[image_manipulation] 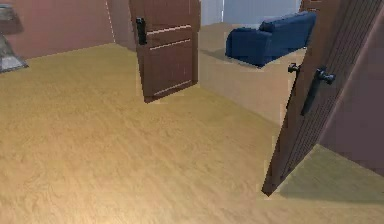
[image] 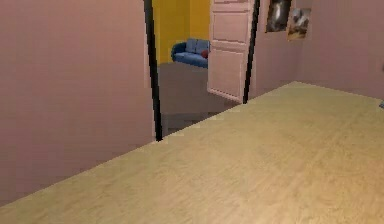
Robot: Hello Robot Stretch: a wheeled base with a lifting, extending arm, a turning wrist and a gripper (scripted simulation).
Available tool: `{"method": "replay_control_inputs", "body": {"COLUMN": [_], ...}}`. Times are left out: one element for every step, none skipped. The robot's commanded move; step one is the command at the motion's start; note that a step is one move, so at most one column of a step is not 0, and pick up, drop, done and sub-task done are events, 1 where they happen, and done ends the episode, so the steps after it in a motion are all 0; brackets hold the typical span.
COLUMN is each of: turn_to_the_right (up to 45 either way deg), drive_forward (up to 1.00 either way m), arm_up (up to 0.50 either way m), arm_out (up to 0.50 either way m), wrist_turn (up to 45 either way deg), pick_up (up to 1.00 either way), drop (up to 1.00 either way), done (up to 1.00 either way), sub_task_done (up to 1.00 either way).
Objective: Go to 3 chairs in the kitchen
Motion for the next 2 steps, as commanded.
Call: {"method": "replay_control_inputs", "body": {"turn_to_the_right": [3.0, 0.0], "drive_forward": [0.0, 1.0], "arm_up": [0.0, 0.0], "arm_out": [0.0, 0.0], "wrist_turn": [0.0, 0.0], "pick_up": [0.0, 0.0], "drop": [0.0, 0.0], "done": [0.0, 0.0], "sub_task_done": [0.0, 0.0]}}
